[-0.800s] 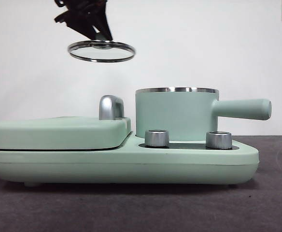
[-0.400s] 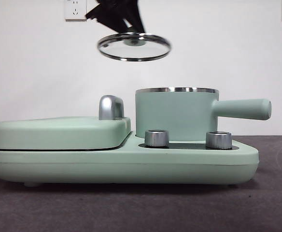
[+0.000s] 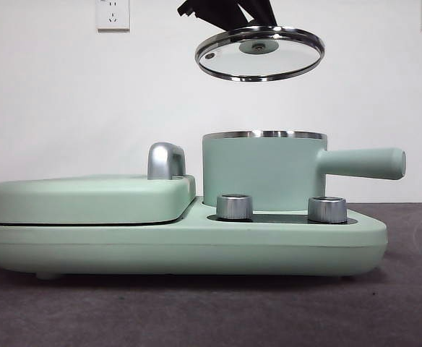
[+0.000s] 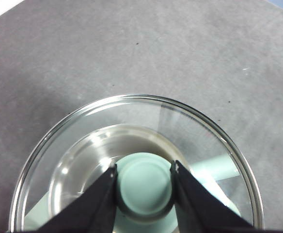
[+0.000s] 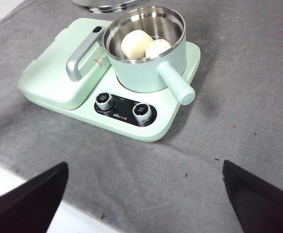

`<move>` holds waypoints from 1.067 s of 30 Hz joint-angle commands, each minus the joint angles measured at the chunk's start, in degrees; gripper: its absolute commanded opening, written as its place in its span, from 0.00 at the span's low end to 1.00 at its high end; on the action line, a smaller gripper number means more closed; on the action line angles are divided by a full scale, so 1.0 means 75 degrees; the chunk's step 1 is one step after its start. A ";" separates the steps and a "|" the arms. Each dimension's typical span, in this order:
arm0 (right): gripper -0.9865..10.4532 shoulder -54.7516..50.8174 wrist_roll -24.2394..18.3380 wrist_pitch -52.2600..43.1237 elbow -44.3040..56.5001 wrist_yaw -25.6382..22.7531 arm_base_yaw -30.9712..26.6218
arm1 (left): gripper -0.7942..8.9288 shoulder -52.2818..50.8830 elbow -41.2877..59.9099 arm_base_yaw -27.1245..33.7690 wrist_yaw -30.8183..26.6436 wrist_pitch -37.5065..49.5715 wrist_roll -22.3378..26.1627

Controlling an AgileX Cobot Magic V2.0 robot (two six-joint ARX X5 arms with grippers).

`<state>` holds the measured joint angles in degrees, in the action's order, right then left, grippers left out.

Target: Put the buns in a small steamer

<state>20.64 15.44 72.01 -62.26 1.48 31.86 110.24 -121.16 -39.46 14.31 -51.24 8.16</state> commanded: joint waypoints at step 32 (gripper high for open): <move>0.53 0.0009 0.0350 -0.0055 -0.0041 -0.0003 0.0050 | 0.11 0.1827 -0.0294 0.0003 0.0041 0.0152 0.0597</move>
<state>20.64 17.06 71.99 -62.22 1.48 31.86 121.08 -122.21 -38.83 14.72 -50.65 11.22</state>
